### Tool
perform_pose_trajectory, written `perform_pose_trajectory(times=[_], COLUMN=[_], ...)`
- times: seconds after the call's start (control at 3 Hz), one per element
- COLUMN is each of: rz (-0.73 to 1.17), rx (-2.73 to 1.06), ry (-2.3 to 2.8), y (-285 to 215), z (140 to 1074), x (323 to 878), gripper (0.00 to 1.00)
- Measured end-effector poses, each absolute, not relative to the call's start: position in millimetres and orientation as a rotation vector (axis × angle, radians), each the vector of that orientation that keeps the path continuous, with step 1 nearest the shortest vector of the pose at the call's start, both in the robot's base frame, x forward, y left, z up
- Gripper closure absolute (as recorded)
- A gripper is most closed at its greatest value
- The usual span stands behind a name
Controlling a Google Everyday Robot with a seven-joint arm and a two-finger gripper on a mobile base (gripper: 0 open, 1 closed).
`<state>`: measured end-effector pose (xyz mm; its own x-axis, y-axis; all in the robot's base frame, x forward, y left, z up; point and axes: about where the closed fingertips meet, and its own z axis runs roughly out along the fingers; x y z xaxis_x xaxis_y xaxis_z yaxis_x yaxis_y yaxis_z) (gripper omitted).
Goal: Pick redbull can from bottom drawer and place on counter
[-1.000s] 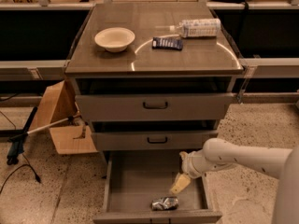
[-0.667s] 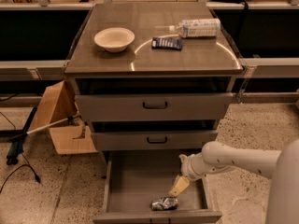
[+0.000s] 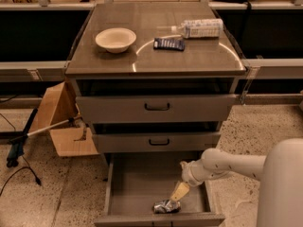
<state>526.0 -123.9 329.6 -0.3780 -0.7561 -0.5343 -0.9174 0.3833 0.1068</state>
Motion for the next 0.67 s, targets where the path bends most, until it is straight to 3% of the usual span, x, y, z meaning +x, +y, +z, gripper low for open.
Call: perform_pose_trajectory(times=[0.67], rz=[0.592], rx=[-1.42], ry=[2.303], y=[-121.8], z=[283.0], x=[523.6], gripper=[0.0])
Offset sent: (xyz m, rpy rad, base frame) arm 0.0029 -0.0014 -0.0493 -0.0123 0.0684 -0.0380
